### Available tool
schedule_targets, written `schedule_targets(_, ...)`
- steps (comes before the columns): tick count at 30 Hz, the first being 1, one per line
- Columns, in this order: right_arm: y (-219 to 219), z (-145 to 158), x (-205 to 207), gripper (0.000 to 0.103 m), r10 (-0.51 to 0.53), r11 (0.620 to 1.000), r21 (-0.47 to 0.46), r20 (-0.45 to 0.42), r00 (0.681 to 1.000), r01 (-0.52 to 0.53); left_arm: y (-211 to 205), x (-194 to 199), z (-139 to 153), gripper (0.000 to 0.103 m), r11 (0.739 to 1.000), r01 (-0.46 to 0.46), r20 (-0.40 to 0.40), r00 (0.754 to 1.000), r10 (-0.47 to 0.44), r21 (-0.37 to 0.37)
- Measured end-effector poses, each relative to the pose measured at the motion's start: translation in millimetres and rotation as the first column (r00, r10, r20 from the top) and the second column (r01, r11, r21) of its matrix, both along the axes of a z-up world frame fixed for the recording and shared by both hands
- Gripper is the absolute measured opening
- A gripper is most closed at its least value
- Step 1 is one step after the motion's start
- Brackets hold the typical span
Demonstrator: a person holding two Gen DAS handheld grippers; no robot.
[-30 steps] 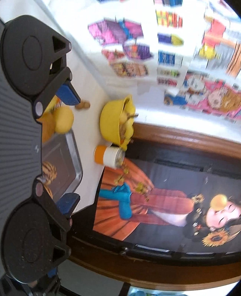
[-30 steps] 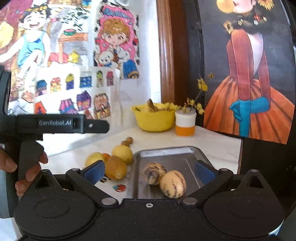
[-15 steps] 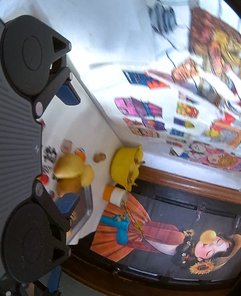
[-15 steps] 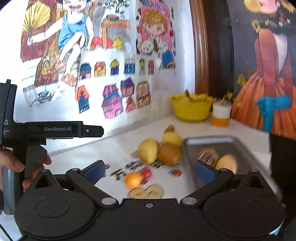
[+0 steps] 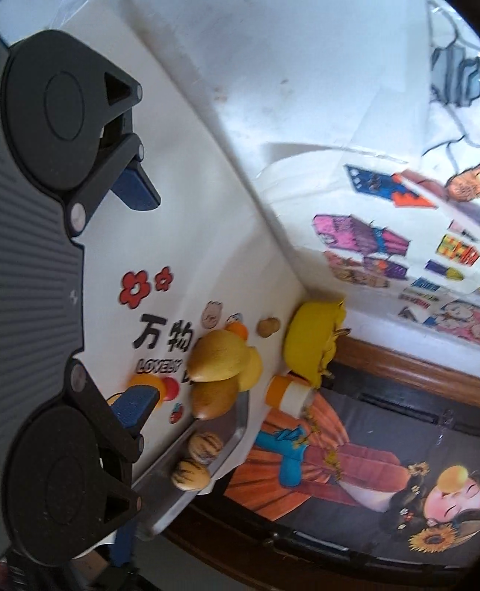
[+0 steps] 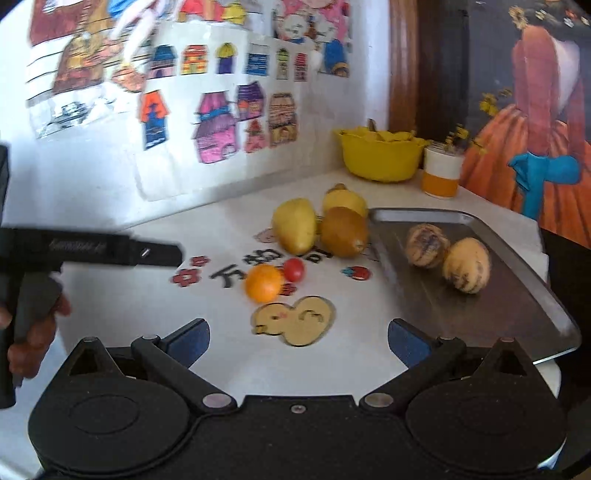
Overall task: Organize fruits
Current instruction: 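Lift both open grippers away from the tray, then grasp the mandarin orange with the left gripper while the right gripper grasps the cherry tomato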
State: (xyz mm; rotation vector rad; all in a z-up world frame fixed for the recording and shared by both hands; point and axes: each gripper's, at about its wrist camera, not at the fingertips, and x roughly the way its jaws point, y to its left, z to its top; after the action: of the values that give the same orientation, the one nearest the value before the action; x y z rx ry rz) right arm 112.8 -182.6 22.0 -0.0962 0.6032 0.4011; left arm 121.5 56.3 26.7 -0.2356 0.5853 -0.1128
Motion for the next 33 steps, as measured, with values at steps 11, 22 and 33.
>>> schedule_targets(11,-27,3,48,0.102,-0.047,0.991,0.122,-0.111,0.993,0.061,-46,0,-8,0.102,0.971,0.173,0.033,0.983,-0.181,0.163)
schedule_targets(22,-6,0,94,0.098,-0.02,0.969,0.238,-0.179,0.984,0.064,-77,20,-13,0.097,0.958,0.23,-0.002,0.973,-0.233,0.169)
schedule_targets(33,3,-18,121,0.077,-0.005,0.964,0.258,-0.226,0.974,0.065,-76,39,-22,0.065,0.975,0.212,-0.025,0.977,-0.211,0.068)
